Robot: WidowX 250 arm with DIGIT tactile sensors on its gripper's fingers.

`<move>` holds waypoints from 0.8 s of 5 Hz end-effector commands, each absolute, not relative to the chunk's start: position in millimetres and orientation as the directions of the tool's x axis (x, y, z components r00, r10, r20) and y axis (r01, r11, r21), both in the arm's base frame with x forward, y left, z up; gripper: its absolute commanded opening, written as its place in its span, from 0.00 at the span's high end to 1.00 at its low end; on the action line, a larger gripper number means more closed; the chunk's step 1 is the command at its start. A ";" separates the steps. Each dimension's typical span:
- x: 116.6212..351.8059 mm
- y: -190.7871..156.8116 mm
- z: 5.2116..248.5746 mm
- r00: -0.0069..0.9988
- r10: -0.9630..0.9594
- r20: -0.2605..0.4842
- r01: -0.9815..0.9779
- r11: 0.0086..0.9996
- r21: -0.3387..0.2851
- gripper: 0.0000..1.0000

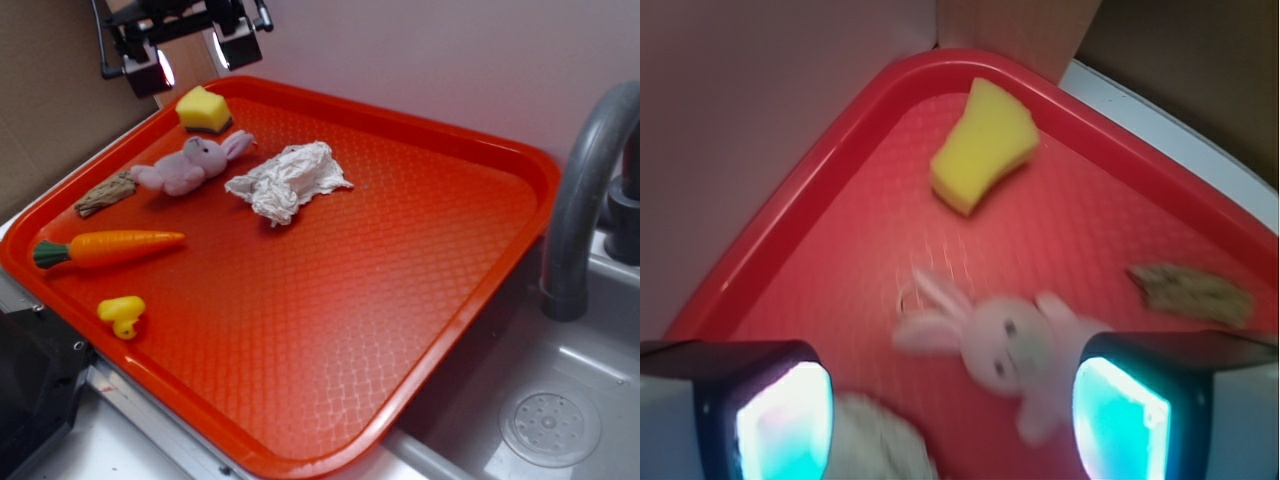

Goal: Grab the green sponge.

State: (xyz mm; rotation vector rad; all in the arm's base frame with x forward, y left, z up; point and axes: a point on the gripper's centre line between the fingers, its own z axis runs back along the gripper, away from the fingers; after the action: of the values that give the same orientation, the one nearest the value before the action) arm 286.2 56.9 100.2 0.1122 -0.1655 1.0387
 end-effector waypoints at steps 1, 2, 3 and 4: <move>290.3 103.4 93.7 0.437 0.869 0.232 -0.889 0.456 -0.036 0.00; 295.9 115.3 82.3 0.446 0.861 0.245 -0.878 0.474 -0.066 0.00; 299.9 127.2 67.1 0.440 0.870 0.222 -0.882 0.466 -0.076 0.00; 309.7 132.6 40.6 0.474 0.863 0.175 -0.863 0.495 -0.104 0.00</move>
State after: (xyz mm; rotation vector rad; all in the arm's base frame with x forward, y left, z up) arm 309.6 117.2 25.7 0.0056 -0.1550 1.0481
